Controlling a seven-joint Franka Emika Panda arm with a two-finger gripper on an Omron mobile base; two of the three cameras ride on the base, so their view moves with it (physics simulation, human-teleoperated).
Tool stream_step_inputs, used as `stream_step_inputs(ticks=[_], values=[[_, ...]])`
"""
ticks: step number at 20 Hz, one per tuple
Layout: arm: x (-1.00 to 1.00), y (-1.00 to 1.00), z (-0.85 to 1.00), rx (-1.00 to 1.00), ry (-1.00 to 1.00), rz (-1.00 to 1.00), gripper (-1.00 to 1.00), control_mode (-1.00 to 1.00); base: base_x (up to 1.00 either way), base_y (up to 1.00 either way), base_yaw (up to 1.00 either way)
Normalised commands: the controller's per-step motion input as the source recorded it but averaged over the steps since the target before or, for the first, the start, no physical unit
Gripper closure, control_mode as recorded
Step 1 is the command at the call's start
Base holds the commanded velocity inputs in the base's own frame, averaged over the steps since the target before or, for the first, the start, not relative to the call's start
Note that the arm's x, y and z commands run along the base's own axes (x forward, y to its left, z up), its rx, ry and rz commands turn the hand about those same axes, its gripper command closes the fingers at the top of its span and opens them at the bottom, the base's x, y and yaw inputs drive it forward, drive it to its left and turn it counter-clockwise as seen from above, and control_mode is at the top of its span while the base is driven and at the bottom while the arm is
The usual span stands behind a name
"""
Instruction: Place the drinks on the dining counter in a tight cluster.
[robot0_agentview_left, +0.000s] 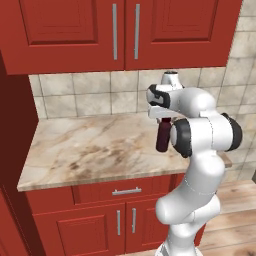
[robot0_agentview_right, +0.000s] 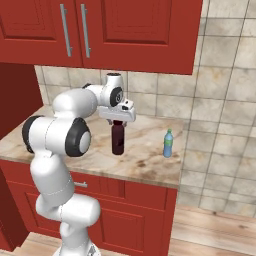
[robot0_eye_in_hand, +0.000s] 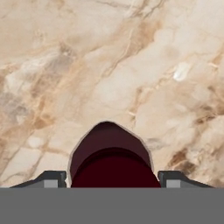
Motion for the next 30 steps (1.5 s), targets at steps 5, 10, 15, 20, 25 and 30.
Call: stream_step_inputs(ticks=[5, 10, 15, 20, 25, 30], values=[[-0.76, 0.03, 0.17, 0.00, -0.13, 0.00, 1.00, -1.00, 0.00, 0.00, 0.00], [-1.00, 0.11, 0.53, -0.03, -0.17, 0.00, 1.00, -1.00, 0.00, 0.00, 0.00], [-0.90, 0.16, 0.91, -0.09, -0.05, 0.00, 1.00, -1.00, 0.00, 0.00, 0.00], [-0.54, 0.01, 0.98, -0.05, 0.03, 0.00, 1.00, -1.00, 0.00, 0.00, 0.00], [-0.49, 0.06, 0.44, -0.01, 0.00, 0.00, 1.00, -1.00, 0.00, 0.00, 0.00], [0.00, 0.00, 0.00, 0.00, 0.00, 0.00, 1.00, -1.00, 0.00, 0.00, 0.00]])
